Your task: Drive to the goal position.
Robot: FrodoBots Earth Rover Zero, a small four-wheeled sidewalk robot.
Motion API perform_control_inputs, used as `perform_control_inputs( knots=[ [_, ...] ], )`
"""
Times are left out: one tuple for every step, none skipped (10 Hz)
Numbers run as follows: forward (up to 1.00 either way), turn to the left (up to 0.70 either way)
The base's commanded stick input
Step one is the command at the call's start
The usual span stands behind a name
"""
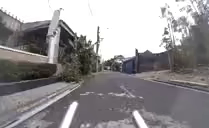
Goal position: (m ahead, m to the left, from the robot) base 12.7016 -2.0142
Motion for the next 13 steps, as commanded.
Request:
perform_control_inputs(
  knots=[
    [0.85,0.06],
    [0.85,0.0],
    [0.85,0.0],
    [0.85,0.0],
    [0.85,0.0],
    [0.85,0.0],
    [0.85,0.0],
    [0.85,0.0],
    [0.85,0.0],
    [0.85,0.0],
    [0.85,0.0],
    [0.85,0.0],
    [0.85,0.0]
  ],
)
